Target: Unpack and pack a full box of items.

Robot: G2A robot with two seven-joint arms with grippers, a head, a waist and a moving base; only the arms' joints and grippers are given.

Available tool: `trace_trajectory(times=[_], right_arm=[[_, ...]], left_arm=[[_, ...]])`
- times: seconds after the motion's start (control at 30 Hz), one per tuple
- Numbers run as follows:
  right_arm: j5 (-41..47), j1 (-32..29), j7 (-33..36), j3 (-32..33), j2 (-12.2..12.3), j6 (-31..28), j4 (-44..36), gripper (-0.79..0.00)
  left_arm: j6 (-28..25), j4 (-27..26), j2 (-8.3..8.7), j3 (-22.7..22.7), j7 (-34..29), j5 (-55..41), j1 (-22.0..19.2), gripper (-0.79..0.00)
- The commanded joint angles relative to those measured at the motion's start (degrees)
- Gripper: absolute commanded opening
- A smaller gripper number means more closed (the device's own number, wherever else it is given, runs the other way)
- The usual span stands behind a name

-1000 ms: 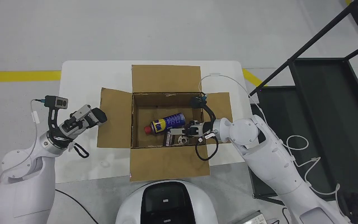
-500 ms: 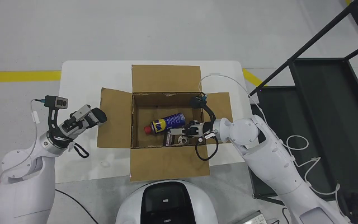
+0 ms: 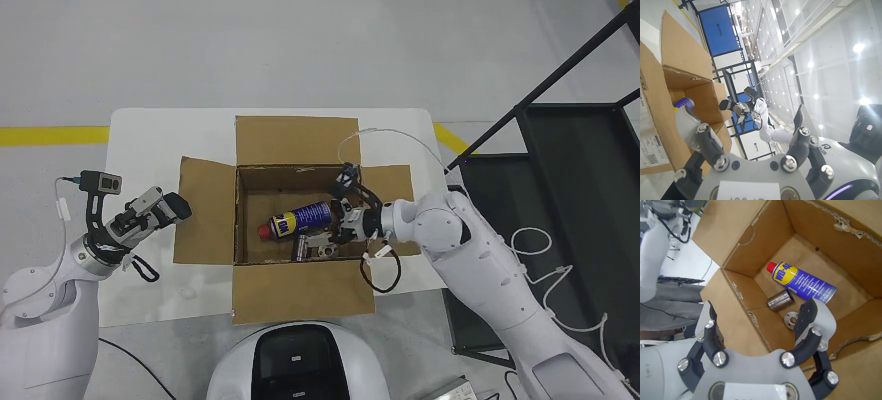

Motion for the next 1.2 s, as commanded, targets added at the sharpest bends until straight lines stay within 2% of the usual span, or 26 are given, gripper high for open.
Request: trace_trajectory(times=[0.0,0.07,0.13,0.5,0.6,0.73,0.93,1.17], right_arm=[[-6.6,1.5,-1.8,-1.7,-0.1,-5.4,1.3,0.0],[-8.0,2.1,-4.7,-2.9,-0.3,-10.7,2.9,0.0],[-7.5,2.7,-4.3,-3.6,-0.2,-14.7,4.7,0.0],[-5.8,2.7,-4.4,-3.5,-0.2,-15.1,5.5,0.0],[-7.9,2.7,-4.9,-4.0,-0.2,-15.2,5.3,0.0],[-15.1,6.0,-9.8,-6.1,-0.7,-23.1,6.6,0.0],[-24.9,13.3,-17.1,-12.1,-2.6,-30.6,13.9,0.0],[-32.8,20.4,-24.7,-18.5,-5.5,-33.2,24.3,0.0]], left_arm=[[0.0,0.0,0.0,0.0,0.0,0.0,0.0,0.0],[0.0,0.0,0.0,0.0,0.0,0.0,0.0,0.0],[0.0,0.0,0.0,0.0,0.0,0.0,0.0,0.0],[0.0,0.0,0.0,0.0,0.0,0.0,0.0,0.0],[0.0,0.0,0.0,0.0,0.0,0.0,0.0,0.0],[0.0,0.0,0.0,0.0,0.0,0.0,0.0,0.0],[0.0,0.0,0.0,0.0,0.0,0.0,0.0,0.0],[0.0,0.0,0.0,0.0,0.0,0.0,0.0,0.0]])
